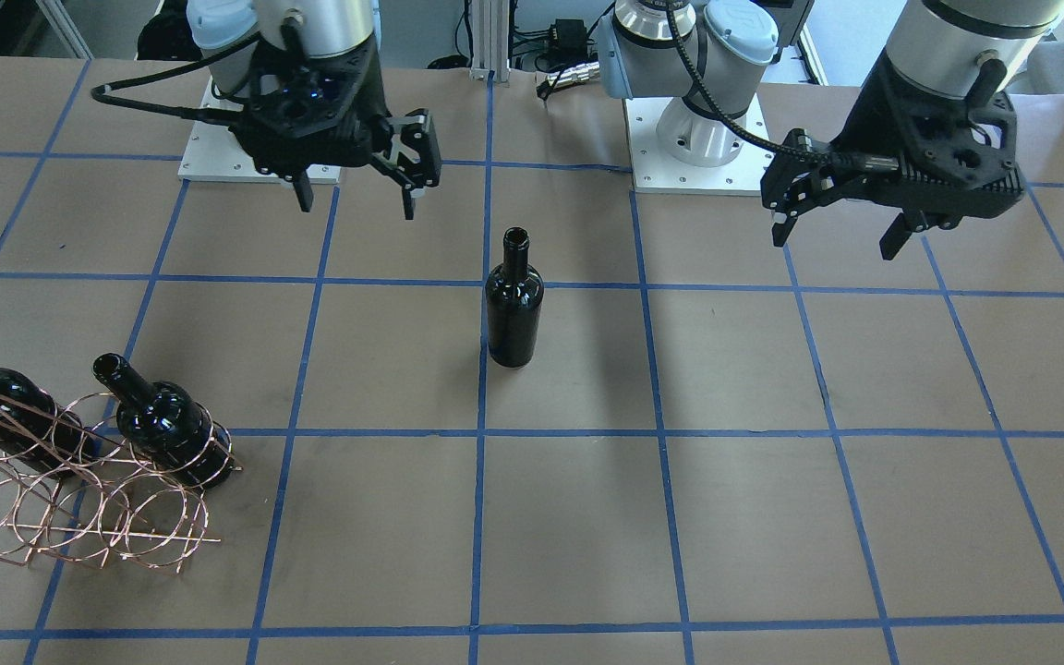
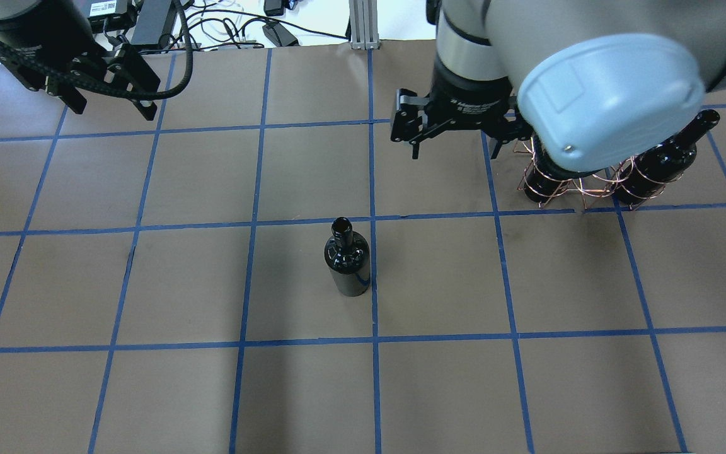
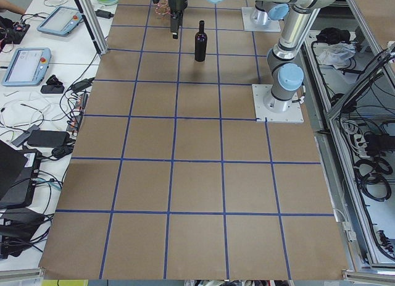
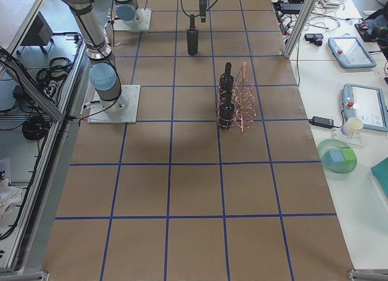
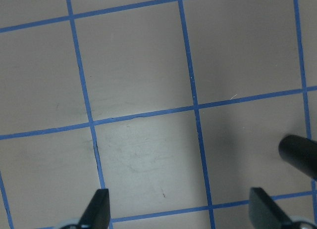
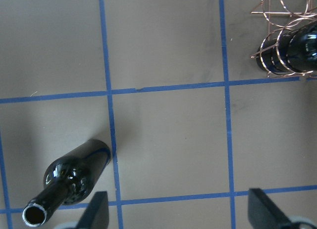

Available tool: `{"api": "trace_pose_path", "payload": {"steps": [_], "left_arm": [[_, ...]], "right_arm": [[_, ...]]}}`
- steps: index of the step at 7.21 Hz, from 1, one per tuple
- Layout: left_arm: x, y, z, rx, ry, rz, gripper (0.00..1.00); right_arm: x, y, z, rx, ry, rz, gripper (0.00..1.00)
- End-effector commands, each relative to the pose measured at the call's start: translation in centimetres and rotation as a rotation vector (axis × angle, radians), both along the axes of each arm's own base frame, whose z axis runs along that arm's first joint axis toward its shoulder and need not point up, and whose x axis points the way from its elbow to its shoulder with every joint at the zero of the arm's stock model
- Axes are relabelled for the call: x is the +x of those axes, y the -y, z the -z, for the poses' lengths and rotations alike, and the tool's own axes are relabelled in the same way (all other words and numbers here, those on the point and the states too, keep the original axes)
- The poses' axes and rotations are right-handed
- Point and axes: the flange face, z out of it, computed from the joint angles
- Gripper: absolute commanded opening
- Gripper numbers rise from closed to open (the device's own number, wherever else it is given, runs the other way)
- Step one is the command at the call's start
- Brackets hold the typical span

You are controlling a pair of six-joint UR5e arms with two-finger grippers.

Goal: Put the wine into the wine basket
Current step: 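Move the right gripper over the standing bottle's neck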

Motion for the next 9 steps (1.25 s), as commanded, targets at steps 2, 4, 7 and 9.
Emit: {"api": "trace_pose_path", "payload": {"steps": [2,4,7,9], "left_arm": [[1.8,-0.4,0.7,0.027,-0.001,0.079,1.00],[1.8,-0.7,0.7,0.032,-0.002,0.080,1.00],[1.3,-1.5,0.3,0.032,0.000,0.085,1.00],[1.2,-1.8,0.6,0.037,0.000,0.083,1.00]], "right_arm": [[7.3,-3.5,2.6,0.043,-0.003,0.027,1.00],[9.0,-3.9,4.5,0.104,0.043,0.060,1.00],[11.4,-3.7,7.3,0.084,0.052,0.029,0.99],[12.8,-3.7,9.7,0.119,0.028,0.008,0.99]]}}
